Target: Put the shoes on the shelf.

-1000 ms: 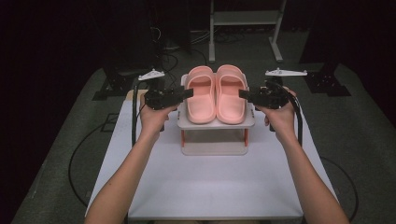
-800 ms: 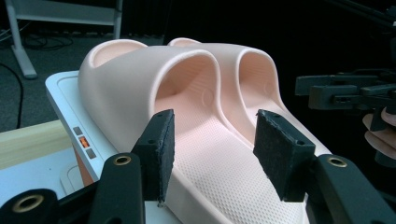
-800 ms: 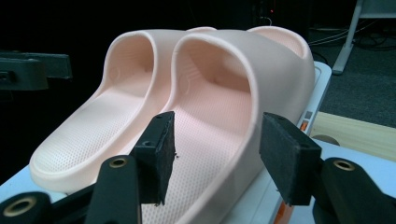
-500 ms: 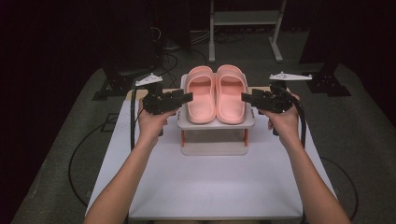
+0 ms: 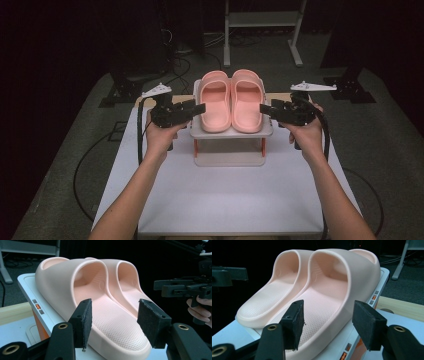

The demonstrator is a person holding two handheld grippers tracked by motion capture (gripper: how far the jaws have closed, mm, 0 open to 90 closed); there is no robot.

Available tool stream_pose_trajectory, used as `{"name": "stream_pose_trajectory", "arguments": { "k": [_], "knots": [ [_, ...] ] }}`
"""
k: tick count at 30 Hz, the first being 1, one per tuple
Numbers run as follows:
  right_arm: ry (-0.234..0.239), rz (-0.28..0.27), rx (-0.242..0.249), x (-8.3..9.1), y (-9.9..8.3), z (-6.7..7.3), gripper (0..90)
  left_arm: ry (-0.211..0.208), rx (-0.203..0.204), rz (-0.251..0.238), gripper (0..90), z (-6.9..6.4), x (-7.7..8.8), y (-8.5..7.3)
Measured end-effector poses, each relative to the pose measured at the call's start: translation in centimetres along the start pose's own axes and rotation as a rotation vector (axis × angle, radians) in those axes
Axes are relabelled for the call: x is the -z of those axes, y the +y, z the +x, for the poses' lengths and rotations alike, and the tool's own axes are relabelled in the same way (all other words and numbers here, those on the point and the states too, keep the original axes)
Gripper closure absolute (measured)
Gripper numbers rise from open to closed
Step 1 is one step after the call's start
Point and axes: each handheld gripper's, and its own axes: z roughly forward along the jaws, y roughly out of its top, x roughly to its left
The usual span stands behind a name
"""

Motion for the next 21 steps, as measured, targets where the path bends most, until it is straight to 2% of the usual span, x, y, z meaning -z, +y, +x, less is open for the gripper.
{"name": "stream_pose_trajectory", "arguments": {
  "k": [21],
  "knots": [
    [0.021,-0.008,0.013,1.3,-1.2,0.0,39.9,-0.018,-0.003,-0.010,43.3,-0.4,0.9,-1.0]
  ]
}}
